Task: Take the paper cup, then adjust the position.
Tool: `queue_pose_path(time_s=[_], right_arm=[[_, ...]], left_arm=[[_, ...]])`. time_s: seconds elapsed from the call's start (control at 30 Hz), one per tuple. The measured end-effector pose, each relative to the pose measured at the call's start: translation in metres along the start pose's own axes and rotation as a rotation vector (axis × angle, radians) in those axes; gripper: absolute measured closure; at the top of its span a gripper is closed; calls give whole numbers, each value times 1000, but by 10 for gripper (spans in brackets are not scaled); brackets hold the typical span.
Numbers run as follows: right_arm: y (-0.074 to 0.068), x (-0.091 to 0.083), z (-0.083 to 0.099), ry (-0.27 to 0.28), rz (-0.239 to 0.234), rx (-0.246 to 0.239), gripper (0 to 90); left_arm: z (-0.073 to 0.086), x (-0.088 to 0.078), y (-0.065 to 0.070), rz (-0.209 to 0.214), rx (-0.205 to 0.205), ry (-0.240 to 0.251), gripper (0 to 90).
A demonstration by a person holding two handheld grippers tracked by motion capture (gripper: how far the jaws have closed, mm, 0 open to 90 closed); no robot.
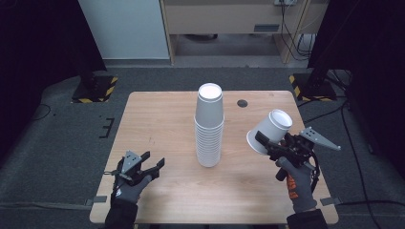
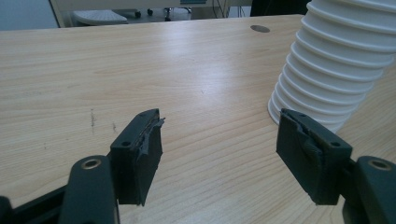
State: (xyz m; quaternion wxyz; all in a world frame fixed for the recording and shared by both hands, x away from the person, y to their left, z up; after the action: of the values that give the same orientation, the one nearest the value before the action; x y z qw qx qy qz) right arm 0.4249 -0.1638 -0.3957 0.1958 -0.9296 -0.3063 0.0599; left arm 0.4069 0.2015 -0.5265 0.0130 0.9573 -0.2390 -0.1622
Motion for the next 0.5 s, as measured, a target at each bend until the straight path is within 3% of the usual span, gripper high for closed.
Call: queue_pose_path(time_s=[0.23,0.5], right_arm=[[4,-4,15,-5,-6,78,155],[9,-6,27,-18,9,103,155]], left_arm=[[-4,1,9,23,15,11,301],[-9,3,19,42,20,32,303]])
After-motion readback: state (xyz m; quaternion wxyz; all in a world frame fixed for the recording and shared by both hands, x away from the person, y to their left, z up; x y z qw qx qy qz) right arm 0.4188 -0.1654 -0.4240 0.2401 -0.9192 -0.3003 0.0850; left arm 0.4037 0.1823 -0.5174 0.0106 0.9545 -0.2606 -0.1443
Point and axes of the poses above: each handheld gripper's, and its own axes: x roughly forward along the jaws, z roughly out of its underside, y roughly to its right, the point moved 10 cm from there along x, roughly forward along the jaws, and after that the axes turned 6 degrees about y, right-handed, at the moved point
